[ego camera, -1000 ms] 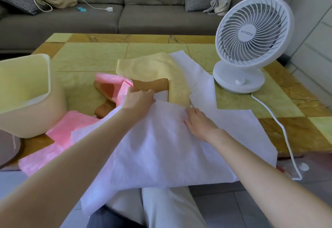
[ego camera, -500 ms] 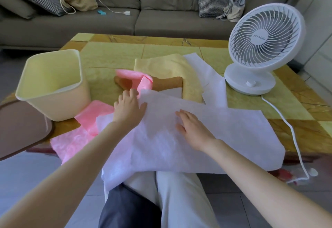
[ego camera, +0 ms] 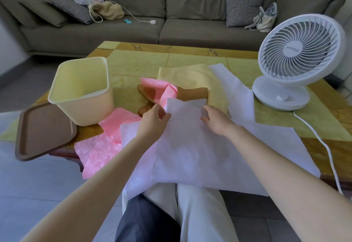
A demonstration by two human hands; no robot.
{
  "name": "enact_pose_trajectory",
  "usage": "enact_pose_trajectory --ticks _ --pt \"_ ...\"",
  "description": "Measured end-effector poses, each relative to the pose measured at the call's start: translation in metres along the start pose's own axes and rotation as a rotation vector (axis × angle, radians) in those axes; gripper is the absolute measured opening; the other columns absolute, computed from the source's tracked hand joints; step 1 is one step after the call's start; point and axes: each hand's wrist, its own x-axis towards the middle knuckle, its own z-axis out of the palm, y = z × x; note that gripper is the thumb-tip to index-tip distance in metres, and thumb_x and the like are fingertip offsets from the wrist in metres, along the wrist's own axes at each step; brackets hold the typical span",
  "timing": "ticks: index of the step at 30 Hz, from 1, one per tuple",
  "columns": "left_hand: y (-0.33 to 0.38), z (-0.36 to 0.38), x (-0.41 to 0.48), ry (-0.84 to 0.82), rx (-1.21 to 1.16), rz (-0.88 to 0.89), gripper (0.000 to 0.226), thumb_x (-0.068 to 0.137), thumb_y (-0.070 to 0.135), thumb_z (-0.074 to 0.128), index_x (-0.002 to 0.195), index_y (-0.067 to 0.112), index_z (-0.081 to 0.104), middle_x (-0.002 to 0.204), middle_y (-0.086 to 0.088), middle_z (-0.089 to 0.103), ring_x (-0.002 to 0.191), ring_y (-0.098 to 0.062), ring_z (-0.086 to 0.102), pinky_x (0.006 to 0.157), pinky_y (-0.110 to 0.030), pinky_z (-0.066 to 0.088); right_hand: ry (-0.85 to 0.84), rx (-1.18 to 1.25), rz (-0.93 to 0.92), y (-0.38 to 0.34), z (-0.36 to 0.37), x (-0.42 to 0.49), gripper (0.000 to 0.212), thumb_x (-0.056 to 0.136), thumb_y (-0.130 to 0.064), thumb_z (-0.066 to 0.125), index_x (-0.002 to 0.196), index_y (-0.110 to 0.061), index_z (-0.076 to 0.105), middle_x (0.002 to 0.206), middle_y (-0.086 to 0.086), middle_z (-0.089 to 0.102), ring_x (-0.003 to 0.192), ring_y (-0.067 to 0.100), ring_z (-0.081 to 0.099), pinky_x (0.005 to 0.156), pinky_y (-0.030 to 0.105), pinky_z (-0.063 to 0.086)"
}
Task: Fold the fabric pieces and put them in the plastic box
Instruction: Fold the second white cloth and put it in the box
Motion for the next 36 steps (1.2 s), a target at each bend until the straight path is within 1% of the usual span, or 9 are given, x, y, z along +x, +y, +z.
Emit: enact_pose_trajectory --ticks 4,8,15,22,24,27,31,34,36 --pt "0.001 -0.002 -0.007 -0.092 0.060 -0.057 0.023 0.092 0.027 0.054 0.078 0.009 0.056 0.074 0.001 0.054 0.070 -0.016 0.047 0.052 -0.023 0.030 0.002 -0.051 0.010 -0.003 0.001 0.009 0.036 0.100 -0.026 0.040 0.131 -0.008 0.045 0.133 0.014 0.047 0.126 0.030 0.041 0.101 0.038 0.034" --pt "-0.001 -0.007 -0.010 -0.171 0.003 -0.138 0.023 0.090 0.022 0.052 0.073 0.007 0.051 0.067 -0.006 0.044 0.061 -0.017 0.038 0.051 -0.024 0.026 0.100 -0.157 -0.002 -0.004 -0.006 0.014 0.029 0.100 -0.030 0.038 0.103 -0.009 0.058 0.117 0.013 0.052 0.115 0.030 0.041 0.094 0.041 0.038" --pt "-0.008 -0.006 -0.005 -0.156 0.011 -0.119 0.023 0.086 0.021 0.061 0.069 0.007 0.051 0.063 0.001 0.048 0.056 -0.010 0.042 0.050 -0.019 0.031 0.057 -0.288 0.040 0.002 -0.004 0.013 0.039 0.100 -0.033 0.036 0.063 -0.024 0.033 0.102 0.010 0.064 0.096 0.030 0.056 0.076 0.036 0.037" --pt "-0.010 0.002 0.005 -0.035 -0.025 -0.099 0.024 0.086 0.019 0.062 0.068 0.016 0.046 0.065 0.008 0.047 0.058 -0.003 0.042 0.046 -0.012 0.036 0.119 -0.282 0.065 0.001 0.001 0.015 0.026 0.101 -0.023 0.036 0.101 -0.012 0.059 0.109 0.012 0.063 0.103 0.032 0.056 0.076 0.033 0.035" --pt "-0.008 0.003 0.004 -0.065 -0.069 -0.143 0.018 0.090 0.027 0.059 0.087 0.014 0.046 0.073 0.009 0.049 0.062 -0.002 0.045 0.047 -0.014 0.032 0.157 -0.289 0.070 0.000 0.005 0.012 0.025 0.101 -0.018 0.037 0.109 -0.009 0.058 0.115 0.012 0.060 0.107 0.032 0.053 0.080 0.035 0.039" --pt "-0.011 0.002 -0.003 -0.208 -0.104 -0.243 0.033 0.087 0.042 0.059 0.101 0.017 0.043 0.086 0.005 0.054 0.069 -0.006 0.052 0.050 -0.020 0.035 0.222 -0.269 0.053 -0.006 0.013 0.000 0.032 0.096 -0.007 0.040 0.128 -0.008 0.044 0.129 0.013 0.047 0.118 0.031 0.043 0.092 0.037 0.039" --pt "-0.019 0.005 -0.025 -0.368 0.145 -0.132 0.030 0.080 0.038 0.068 0.076 0.017 0.047 0.077 0.006 0.049 0.068 -0.011 0.048 0.050 -0.019 0.033 0.256 -0.082 -0.087 -0.014 0.035 -0.043 0.045 0.096 -0.013 0.044 0.139 -0.006 0.033 0.139 0.013 0.040 0.128 0.030 0.038 0.101 0.035 0.032" --pt "-0.021 0.001 -0.033 -0.276 0.145 -0.090 0.032 0.082 0.026 0.067 0.068 0.017 0.039 0.069 0.005 0.041 0.062 -0.011 0.041 0.049 -0.025 0.023 0.189 -0.019 -0.168 -0.009 0.051 -0.082 0.049 0.097 -0.020 0.046 0.142 -0.006 0.032 0.143 0.012 0.038 0.131 0.027 0.036 0.108 0.033 0.030" --pt "-0.020 -0.008 -0.031 -0.165 0.139 -0.075 0.023 0.084 0.022 0.066 0.085 0.010 0.046 0.074 0.003 0.045 0.070 -0.017 0.041 0.055 -0.029 0.020 0.118 -0.037 -0.164 -0.002 0.059 -0.099 0.051 0.097 -0.022 0.045 0.143 -0.005 0.029 0.147 0.012 0.033 0.135 0.025 0.032 0.112 0.031 0.025"
